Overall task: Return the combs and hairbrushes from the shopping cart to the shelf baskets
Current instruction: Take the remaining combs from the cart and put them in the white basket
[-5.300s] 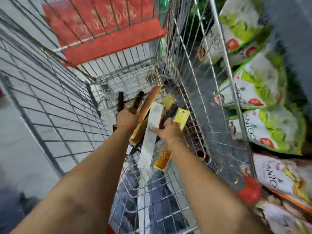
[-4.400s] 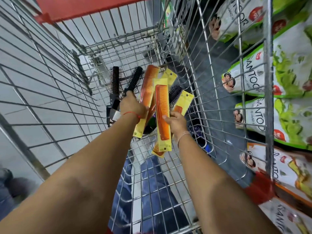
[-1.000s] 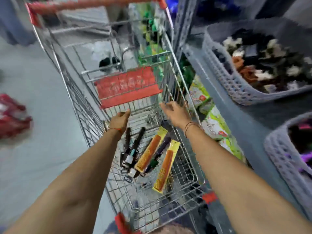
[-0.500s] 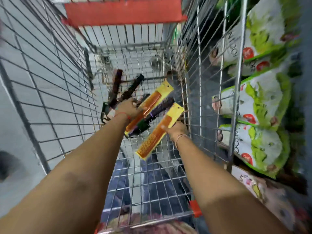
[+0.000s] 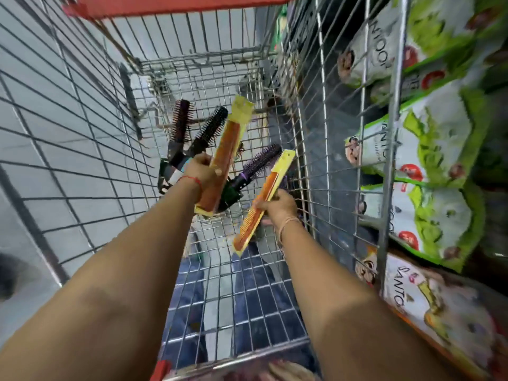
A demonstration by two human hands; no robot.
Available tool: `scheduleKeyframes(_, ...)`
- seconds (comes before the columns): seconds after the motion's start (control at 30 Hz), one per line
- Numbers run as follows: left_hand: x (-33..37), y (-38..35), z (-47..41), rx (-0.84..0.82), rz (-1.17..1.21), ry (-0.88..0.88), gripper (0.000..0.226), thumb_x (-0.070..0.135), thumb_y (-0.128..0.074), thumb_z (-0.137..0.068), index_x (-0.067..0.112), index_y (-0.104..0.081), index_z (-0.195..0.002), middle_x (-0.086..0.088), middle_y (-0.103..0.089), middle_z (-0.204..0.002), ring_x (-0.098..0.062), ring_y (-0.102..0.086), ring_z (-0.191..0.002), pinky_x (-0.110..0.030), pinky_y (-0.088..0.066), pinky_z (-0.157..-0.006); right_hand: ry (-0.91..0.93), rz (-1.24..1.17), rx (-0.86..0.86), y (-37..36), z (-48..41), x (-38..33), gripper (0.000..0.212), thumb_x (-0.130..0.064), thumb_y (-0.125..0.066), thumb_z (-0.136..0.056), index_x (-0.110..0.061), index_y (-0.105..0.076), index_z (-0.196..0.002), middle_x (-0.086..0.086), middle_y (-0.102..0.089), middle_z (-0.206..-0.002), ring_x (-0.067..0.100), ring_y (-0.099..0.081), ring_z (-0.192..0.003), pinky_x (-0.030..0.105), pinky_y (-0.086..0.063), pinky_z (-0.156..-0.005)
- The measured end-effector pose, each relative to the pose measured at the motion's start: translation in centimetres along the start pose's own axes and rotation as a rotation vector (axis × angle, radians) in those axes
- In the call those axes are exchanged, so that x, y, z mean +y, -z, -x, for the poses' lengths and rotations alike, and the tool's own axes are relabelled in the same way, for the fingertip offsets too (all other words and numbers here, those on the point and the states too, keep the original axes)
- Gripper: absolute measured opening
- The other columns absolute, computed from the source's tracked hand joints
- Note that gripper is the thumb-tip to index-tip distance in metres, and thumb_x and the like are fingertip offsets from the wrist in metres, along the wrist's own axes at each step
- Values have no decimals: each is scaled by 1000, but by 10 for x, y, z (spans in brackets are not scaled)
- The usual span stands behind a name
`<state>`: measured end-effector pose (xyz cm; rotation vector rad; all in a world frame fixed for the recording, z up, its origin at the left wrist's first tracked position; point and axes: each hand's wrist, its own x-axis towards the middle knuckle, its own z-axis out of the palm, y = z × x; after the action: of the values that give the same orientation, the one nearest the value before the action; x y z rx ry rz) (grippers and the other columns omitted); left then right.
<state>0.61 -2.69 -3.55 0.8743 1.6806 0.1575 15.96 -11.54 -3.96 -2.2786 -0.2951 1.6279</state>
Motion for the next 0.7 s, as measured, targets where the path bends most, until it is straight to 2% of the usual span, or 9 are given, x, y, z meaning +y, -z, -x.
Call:
scheduleKeyframes(0.13, 25, 16, 17, -2, 153, -36, 36, -8, -55, -84, 20, -43, -64, -9, -57, -84, -19, -49, -86, -22, -49, -66, 121, -91, 20, 5, 23, -9, 33, 4, -70, -70, -21, -49, -66, 1, -61, -75, 27, -62, -73, 43, -57, -63)
scheduleKeyframes(0.23, 46, 23, 28, -111, 247, -48, 38, -14, -50, -85, 16, -42, -64, 5, -64, -47, -22, -46, -92, -41, -48, -82, 275, -75, 107, 10, 49, -14, 34, 7, -69, -70, -20, -49, -75, 7, -63, -86, 27, -60, -85, 47, -53, -83)
scheduleKeyframes(0.3, 55, 31, 41, -179, 198, -112, 38, -13, -51, -86, 16, -42, -63, 12, -57, -33, -24, -49, -90, -36, -47, -77, 389, -155, 226, 11, 72, -18, 36, 10, -68, -68, -17, -53, -86, 5, -62, -87, 21, -60, -81, 27, -50, -79)
scheduleKeyframes(0.37, 65, 43, 61, -271, 148, -204, 35, -8, -51, -87, 18, -44, -66, 6, -60, -58, -23, -50, -92, -42, -47, -92, 471, -304, 335, 10, 103, -23, 36, 14, -65, -69, -18, -50, -74, 0, -59, -74, 1, -58, -61, 9, -46, -59)
scheduleKeyframes(0.43, 79, 55, 89, -380, 94, -283, 27, -5, -51, -87, 19, -49, -74, -2, -53, -74, -25, -49, -95, -44, -43, -100, 542, -439, 440, 13, 137, -27, 27, 16, -64, -69, -9, -55, -78, 13, -64, -77, 2, -62, -59, 16, -53, -62)
scheduleKeyframes(0.5, 100, 60, 121, -481, 98, -373, 25, -9, -48, -86, 14, -52, -79, -3, -60, -62, -26, -53, -76, -38, -47, -81, 593, -518, 539, 23, 175, -32, 29, 12, -66, -69, 12, -55, -96, 35, -64, -100, 23, -63, -71, 39, -52, -78)
scheduleKeyframes(0.53, 112, 60, 141, -536, 86, -424, 26, -11, -45, -86, 13, -52, -77, 1, -63, -50, -23, -54, -63, -31, -46, -67, 630, -571, 592, 32, 198, -32, 34, 12, -66, -69, 16, -53, -100, 39, -62, -104, 22, -59, -67, 40, -50, -75)
scheduleKeyframes(0.63, 156, 49, 211, -743, 48, -587, 30, -12, -38, -89, 10, -51, -73, 7, -61, -35, -7, -59, -37, -13, -47, -42, 742, -680, 777, 65, 261, -27, 23, 6, -68, -70, 11, -58, -91, 37, -65, -89, 13, -54, -65, 26, -43, -64)
scheduleKeyframes(0.7, 177, 26, 268, -901, 21, -679, 29, -11, -38, -90, 9, -51, -74, 7, -62, -37, -4, -60, -36, -13, -49, -44, 810, -757, 910, 94, 308, -12, 17, 5, -68, -72, -1, -57, -82, 14, -61, -64, -6, -53, -54, 11, -41, -56)
